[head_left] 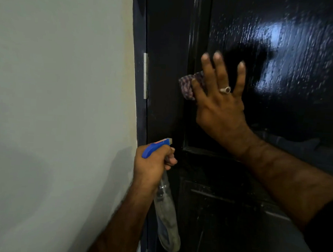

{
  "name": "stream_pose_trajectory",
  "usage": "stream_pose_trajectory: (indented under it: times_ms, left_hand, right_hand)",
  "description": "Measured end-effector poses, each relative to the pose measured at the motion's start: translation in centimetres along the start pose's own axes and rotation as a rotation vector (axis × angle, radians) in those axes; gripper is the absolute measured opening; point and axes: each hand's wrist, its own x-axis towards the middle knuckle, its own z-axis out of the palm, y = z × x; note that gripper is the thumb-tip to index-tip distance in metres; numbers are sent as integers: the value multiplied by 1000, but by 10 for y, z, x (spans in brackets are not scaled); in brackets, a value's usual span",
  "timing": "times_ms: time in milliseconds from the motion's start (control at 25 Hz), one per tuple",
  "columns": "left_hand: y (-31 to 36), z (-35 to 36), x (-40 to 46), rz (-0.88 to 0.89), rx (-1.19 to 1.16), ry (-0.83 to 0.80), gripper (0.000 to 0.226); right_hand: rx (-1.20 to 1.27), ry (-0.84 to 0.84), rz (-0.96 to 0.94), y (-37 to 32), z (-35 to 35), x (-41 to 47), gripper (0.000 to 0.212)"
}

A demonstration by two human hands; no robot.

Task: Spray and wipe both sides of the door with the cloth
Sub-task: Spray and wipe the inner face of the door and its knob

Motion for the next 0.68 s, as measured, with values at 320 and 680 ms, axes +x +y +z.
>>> stream_pose_trajectory:
  times_ms: [320,680]
  left_hand:
    - [3,-2,27,-4,-13,-21,16]
    - [-2,0,32,-16,-29,-41,16]
  right_hand:
    - [-65,-48,-469,-2,22,-99,43]
    - [51,-78,-302,-18,27,-83,37]
